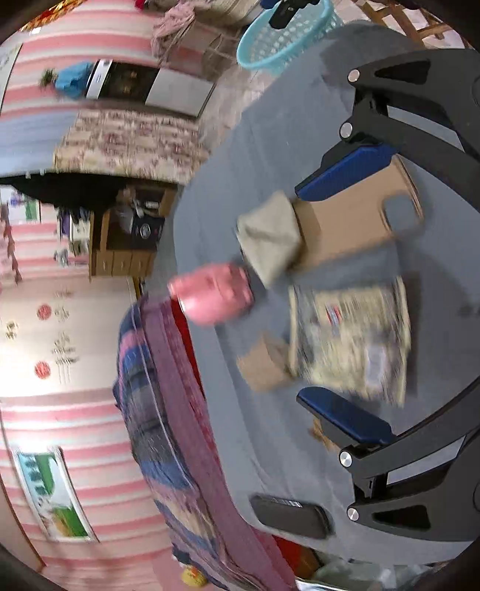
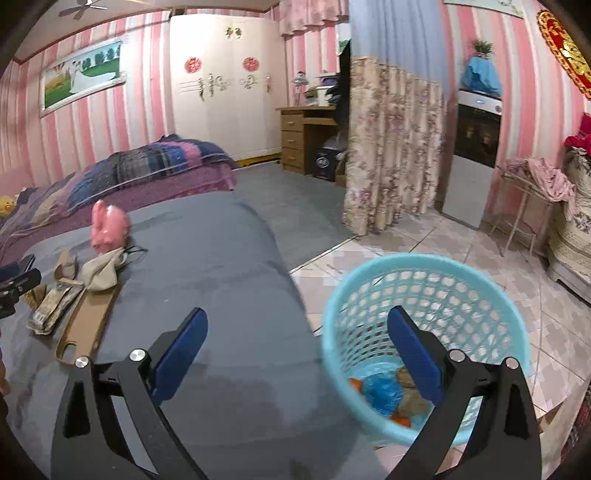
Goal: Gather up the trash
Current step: 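Move both grippers back toward the table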
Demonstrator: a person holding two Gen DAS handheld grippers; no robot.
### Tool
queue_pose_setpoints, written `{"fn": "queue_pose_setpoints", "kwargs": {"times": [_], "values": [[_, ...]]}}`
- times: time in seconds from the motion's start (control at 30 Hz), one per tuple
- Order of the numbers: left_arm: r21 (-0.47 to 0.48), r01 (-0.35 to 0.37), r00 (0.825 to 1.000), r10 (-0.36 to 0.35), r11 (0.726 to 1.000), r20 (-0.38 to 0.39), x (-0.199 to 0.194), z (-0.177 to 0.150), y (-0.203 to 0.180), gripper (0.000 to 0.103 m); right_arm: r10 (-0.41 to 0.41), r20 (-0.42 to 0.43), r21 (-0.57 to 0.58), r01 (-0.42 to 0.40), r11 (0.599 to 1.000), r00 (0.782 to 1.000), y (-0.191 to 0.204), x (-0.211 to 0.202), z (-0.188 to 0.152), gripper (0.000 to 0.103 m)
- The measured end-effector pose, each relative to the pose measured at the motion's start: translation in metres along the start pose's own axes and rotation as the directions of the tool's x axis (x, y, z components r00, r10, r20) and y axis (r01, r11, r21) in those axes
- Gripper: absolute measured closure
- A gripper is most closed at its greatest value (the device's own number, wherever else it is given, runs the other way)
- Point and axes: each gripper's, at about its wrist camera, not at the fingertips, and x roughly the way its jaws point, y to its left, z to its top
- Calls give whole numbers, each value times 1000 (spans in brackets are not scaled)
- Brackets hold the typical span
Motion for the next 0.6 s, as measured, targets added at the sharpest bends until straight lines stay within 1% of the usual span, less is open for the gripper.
{"fn": "queue_pose_setpoints", "kwargs": {"times": [0.13, 0.2, 0.3, 0.37, 0.47, 0.57, 0.6], "values": [[-53, -36, 999, 34, 998, -34, 2, -14, 36, 6, 23, -23, -8, -23, 1000, 999, 21, 9, -2, 7], [-67, -30, 998, 26, 997, -63, 6, -24, 49, 6, 39, -33, -9, -39, 999, 999, 30, 13, -4, 7], [-70, -52, 995, 45, 996, -94, 12, -36, 61, 6, 58, -57, -24, -59, 998, 997, 46, 20, -9, 7], [-65, -69, 992, 62, 995, -110, 18, -41, 68, 6, 62, -82, -64, -67, 996, 995, 62, 26, -15, 7], [-69, -83, 990, 74, 994, -123, 26, -42, 77, 6, 62, -101, -106, -73, 992, 993, 77, 31, -20, 7], [-88, -102, 987, 90, 991, -132, 38, -40, 90, 6, 87, -120, -130, -103, 986, 989, 93, 35, -21, 7], [-99, -98, 987, 84, 990, -136, 42, -38, 94, 9, 98, -121, -134, -114, 984, 988, 98, 36, -20, 7]]}}
